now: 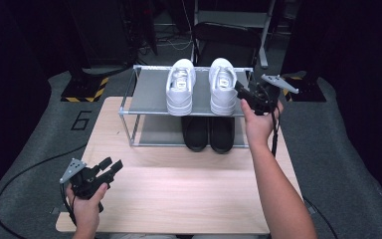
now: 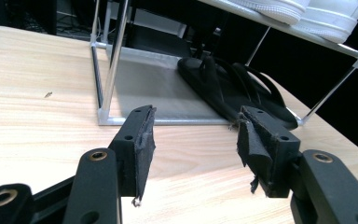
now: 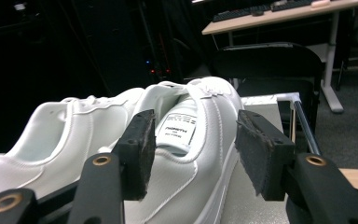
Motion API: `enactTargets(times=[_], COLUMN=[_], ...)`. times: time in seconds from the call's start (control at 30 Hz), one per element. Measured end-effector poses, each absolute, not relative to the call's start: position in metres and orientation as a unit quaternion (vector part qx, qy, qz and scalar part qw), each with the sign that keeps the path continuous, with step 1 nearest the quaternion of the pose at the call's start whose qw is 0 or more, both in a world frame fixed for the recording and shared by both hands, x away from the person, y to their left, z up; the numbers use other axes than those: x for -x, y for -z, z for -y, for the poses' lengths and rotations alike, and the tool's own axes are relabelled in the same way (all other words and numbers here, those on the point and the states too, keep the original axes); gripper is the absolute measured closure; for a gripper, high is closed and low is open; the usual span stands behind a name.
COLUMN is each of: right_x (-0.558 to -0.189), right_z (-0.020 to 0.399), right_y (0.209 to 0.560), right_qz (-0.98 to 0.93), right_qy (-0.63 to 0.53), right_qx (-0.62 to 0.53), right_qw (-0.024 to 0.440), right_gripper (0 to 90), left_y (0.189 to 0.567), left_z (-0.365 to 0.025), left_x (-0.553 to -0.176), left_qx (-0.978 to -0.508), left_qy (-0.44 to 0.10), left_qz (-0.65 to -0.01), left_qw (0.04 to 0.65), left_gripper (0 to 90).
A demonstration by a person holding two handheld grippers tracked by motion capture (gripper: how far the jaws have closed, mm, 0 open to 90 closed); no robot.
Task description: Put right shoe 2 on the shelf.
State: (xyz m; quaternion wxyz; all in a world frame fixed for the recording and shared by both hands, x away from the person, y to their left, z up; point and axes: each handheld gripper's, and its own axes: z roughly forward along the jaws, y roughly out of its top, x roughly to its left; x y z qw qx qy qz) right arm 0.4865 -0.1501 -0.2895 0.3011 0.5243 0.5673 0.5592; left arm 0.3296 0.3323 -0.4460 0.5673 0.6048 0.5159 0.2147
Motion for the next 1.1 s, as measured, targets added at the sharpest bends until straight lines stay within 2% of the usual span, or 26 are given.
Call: enactTargets(times=[0.53, 0.8, 1.1], right_x=[-0.418, -0.383, -0.345], right_z=[0.159, 0.161, 0.165], right_y=[0.302, 0.335, 0.387], right_qz=[-0.603, -0.618, -0.625], right_qy=[-0.575, -0.571, -0.555], right_qx=[-0.481, -0.477, -0.491], right_qw=[0.273, 0.253, 0.243], right_gripper=[44.5, 43.5, 42.1], left_y=[0.435, 0.437, 0.448], left_z=[-0.334, -0.334, -0.333], left_x=[-0.332, -0.335, -0.335], left_qx=[-0.617, -0.624, -0.628], left_qy=[-0.221, -0.219, -0.213], left_qz=[-0.503, -0.503, -0.505], left_qw=[0.563, 0.556, 0.553], left_gripper=[45.7, 45.6, 45.1])
